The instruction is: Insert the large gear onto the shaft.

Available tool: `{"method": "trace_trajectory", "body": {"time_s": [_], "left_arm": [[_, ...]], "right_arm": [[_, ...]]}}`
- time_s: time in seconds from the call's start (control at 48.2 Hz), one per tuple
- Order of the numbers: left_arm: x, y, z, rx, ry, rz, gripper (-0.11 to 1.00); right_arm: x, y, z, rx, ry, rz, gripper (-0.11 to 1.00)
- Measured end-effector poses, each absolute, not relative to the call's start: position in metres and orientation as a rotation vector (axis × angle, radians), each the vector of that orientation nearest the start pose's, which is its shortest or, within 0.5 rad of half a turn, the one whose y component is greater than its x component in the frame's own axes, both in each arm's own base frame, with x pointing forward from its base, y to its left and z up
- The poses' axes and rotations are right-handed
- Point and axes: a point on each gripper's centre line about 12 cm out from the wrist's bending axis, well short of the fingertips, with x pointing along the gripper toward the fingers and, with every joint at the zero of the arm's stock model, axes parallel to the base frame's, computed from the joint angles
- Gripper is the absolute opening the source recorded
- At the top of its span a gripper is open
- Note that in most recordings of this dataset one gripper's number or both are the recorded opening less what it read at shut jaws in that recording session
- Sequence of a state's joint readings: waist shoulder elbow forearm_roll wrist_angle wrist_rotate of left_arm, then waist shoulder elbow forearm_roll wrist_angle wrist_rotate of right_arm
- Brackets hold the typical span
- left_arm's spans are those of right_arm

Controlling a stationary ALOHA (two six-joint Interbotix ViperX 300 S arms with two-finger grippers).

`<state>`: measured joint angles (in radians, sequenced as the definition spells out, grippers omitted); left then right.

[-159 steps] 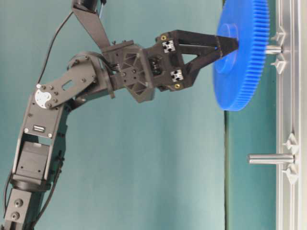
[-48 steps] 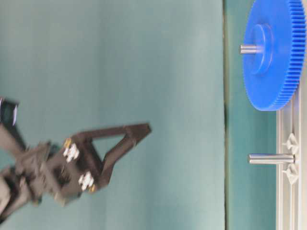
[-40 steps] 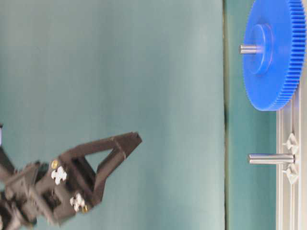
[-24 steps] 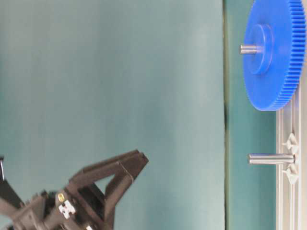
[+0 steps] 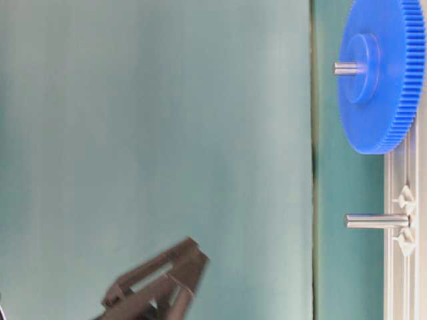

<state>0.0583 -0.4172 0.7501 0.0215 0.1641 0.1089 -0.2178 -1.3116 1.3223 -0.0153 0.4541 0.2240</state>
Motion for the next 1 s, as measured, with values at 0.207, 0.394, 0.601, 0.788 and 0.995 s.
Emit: {"method": "trace_trajectory", "body": {"time_s": [0.207, 0.394, 0.601, 0.788, 0.995], "left_arm": [[0.314, 0.016, 0.275, 0.118, 0.437, 0.022, 0.87], [0.301, 0.014, 0.278, 0.106, 0.32, 0.028, 0.87], [0.283, 0.013, 0.272, 0.059, 0.265, 0.036, 0.87], [0.275, 0.013, 0.267, 0.059, 0.267, 0.036, 0.87], [0.271, 0.013, 0.26, 0.054, 0.28, 0.036, 0.87]], "right_arm": [[0.128, -0.029, 0.206, 0.253, 0.436, -0.268, 0.83], [0.128, -0.029, 0.206, 0.254, 0.436, -0.268, 0.83], [0.127, -0.029, 0.206, 0.255, 0.429, -0.268, 0.83], [0.127, -0.029, 0.205, 0.257, 0.42, -0.267, 0.83], [0.131, -0.025, 0.21, 0.246, 0.369, -0.226, 0.83]]}}
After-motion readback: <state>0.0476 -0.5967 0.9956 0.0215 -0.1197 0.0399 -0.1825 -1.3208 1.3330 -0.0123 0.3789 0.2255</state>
